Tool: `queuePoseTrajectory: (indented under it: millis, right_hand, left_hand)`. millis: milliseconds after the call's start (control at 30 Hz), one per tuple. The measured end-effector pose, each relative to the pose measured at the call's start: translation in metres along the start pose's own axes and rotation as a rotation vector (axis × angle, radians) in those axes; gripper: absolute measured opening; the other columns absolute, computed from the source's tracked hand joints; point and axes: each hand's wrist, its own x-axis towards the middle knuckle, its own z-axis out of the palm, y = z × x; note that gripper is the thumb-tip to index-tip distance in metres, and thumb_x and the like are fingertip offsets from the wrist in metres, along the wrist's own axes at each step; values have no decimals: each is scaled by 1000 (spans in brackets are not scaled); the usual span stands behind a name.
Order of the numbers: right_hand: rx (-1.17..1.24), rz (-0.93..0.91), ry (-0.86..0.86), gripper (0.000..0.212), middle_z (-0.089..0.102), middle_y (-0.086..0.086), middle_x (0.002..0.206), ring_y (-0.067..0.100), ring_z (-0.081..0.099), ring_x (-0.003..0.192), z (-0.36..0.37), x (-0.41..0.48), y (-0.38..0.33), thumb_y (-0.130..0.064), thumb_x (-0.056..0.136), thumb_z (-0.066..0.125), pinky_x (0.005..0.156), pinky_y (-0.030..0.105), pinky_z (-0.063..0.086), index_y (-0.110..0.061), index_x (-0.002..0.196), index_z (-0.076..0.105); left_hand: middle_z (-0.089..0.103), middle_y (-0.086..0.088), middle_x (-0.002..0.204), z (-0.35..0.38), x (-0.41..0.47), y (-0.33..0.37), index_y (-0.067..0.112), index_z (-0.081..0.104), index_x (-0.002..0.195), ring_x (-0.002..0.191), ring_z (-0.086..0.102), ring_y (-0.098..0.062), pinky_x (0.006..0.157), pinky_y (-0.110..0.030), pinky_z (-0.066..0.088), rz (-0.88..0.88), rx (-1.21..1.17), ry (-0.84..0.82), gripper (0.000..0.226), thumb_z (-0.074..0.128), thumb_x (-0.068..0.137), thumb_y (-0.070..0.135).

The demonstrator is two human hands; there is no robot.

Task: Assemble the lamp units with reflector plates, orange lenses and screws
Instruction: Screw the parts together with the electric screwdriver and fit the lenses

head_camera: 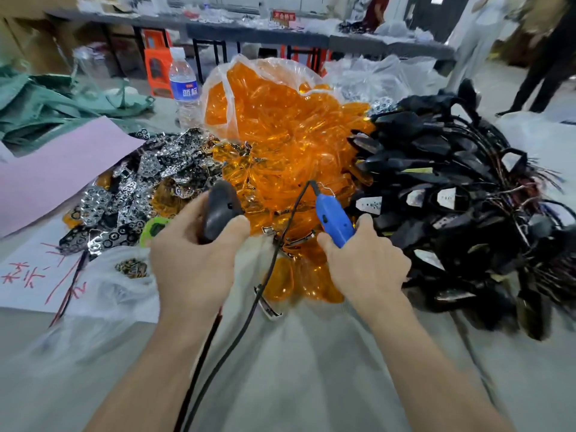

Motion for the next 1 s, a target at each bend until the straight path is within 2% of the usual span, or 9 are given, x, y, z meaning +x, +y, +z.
queuePoseTrajectory:
  millis: [100,167,267,400,500,633,767,867,1000]
  right_hand:
    - [-54,-68,-11,55,46,-6,68,29,52,66,3,-4,3,-76,82,53,69,40,36,-28,102,35]
    - [-151,-147,-39,60,61,0,90,31,63,82,1,-9,8,-73,82,57,78,43,41,-27,117,39]
    - [-242,-191,-108,70,55,4,125,31,58,114,-12,-15,19,-67,82,63,92,46,42,-28,135,39]
    - [246,-265,26,41,57,-9,104,18,60,98,-39,-36,29,-41,83,71,85,38,50,-35,122,58]
    - [813,-294,-216,41,64,-19,98,7,66,88,-48,-73,19,-37,71,72,78,22,54,-46,109,62]
    - [872,-295,-258,60,64,-31,111,-2,66,101,-29,-103,9,-29,78,79,84,13,54,-53,125,51]
    - [860,-239,-119,48,69,-21,105,-2,66,98,-16,-104,8,-21,85,79,81,8,48,-44,121,57]
    - [885,-199,-276,42,71,-13,99,6,68,89,-20,-91,16,-16,85,76,78,17,52,-40,115,59]
    - [922,-131,-466,47,72,0,98,21,69,88,-23,-80,33,0,80,67,77,38,57,-36,110,61]
  left_hand:
    - [71,1,66,15,-12,10,24,81,80,55,63,-12,45,-24,48,-358,-212,-196,8,79,81,16]
    - [74,-9,75,21,-19,8,13,79,86,64,70,-17,50,-25,54,-507,-292,-328,7,76,86,8]
    - [80,-9,97,24,-28,0,20,85,86,87,74,-18,80,-31,60,-537,-315,-477,17,74,72,20]
    - [79,-2,113,23,-33,-6,30,83,101,105,72,-11,93,-28,51,-499,-351,-627,31,72,72,21]
    - [79,-7,109,25,-38,-8,21,82,103,97,74,-17,81,-27,55,-507,-403,-619,31,74,74,17]
    - [78,-15,98,33,-51,-7,15,81,103,87,77,-26,69,-26,59,-545,-415,-487,32,82,73,3]
    - [80,-10,95,44,-68,-4,13,77,105,87,78,-22,68,-23,59,-603,-399,-416,26,78,83,-1]
    - [80,-3,84,51,-74,-1,17,77,97,76,78,-17,59,-21,58,-604,-318,-383,19,82,82,6]
    - [72,18,74,52,-74,-6,34,70,82,68,67,-3,57,-30,55,-225,360,-462,44,71,57,70]
